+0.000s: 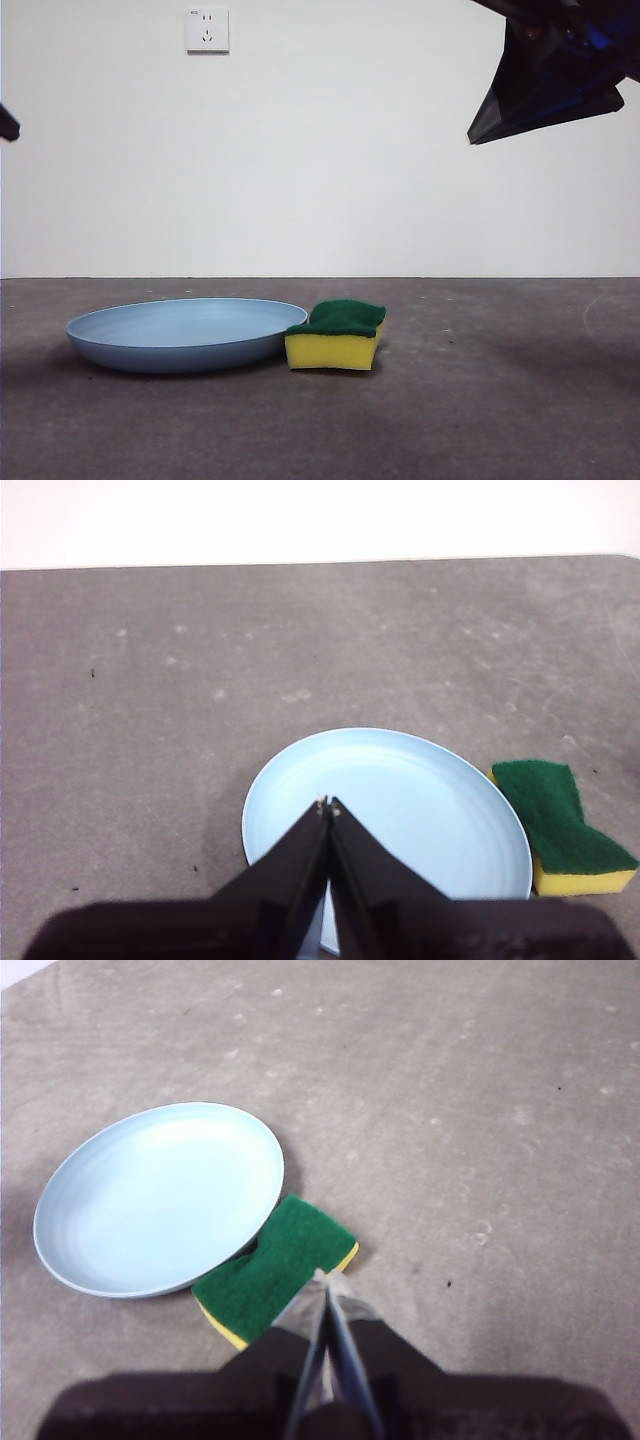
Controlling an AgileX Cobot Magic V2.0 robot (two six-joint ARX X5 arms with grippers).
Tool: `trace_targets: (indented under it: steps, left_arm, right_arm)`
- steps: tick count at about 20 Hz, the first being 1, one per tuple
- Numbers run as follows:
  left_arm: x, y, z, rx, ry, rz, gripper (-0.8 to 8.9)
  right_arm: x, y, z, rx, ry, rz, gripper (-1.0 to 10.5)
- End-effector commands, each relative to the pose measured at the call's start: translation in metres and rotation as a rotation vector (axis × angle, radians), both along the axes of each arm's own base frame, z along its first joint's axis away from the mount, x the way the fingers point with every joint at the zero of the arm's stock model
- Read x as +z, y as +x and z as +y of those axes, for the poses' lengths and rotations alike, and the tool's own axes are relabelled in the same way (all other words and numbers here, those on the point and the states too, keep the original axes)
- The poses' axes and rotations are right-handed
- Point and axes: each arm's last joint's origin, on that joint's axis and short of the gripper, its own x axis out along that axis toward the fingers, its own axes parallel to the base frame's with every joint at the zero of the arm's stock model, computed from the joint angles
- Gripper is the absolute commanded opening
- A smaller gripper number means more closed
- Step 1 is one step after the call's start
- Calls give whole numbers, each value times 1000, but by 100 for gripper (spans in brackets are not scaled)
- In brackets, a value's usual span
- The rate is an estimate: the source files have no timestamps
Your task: Pick up the plate,pick up the cloth,clean the plate with the cloth
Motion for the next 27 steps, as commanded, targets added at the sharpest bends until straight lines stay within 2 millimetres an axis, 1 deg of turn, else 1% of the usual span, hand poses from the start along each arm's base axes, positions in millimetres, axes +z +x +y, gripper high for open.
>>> trace_targets:
  steps: [1,11,13,15,17,19,21,24,26,27]
  left_arm:
    - [-2,1,0,3,-6,8,-1]
    - [-7,1,0,-1,10,54,-1]
    - [-6,-2,2,3,14,56,-1]
    - [-3,-8,6,9,35,4,-1]
    - [-5,-13,13,40,39,-101,-1]
    - [-16,-17,20,88,16,-192,-1]
    - [-31,-21,26,129,6,-238,-1]
    - [-54,-26,32,173,5,-247,-1]
    - [-66,-28,34,181,7,-231,-1]
    - [-68,-29,35,179,11,-213,-1]
  right_arm:
    - [-2,0,-1,-14,4,6,1]
    - [-2,0,-2,-15,4,6,1]
    - [-2,0,-2,-15,4,5,2]
    - [-2,0,-2,-15,4,5,1]
    - [-2,0,-2,-15,4,6,2]
    - [-2,0,-2,-15,4,6,1]
    - [-2,0,-2,-15,4,6,2]
    - [-2,0,-2,-15,5,5,2]
    - [-2,0,-2,-15,4,6,1]
    - [-2,0,-2,-15,4,6,1]
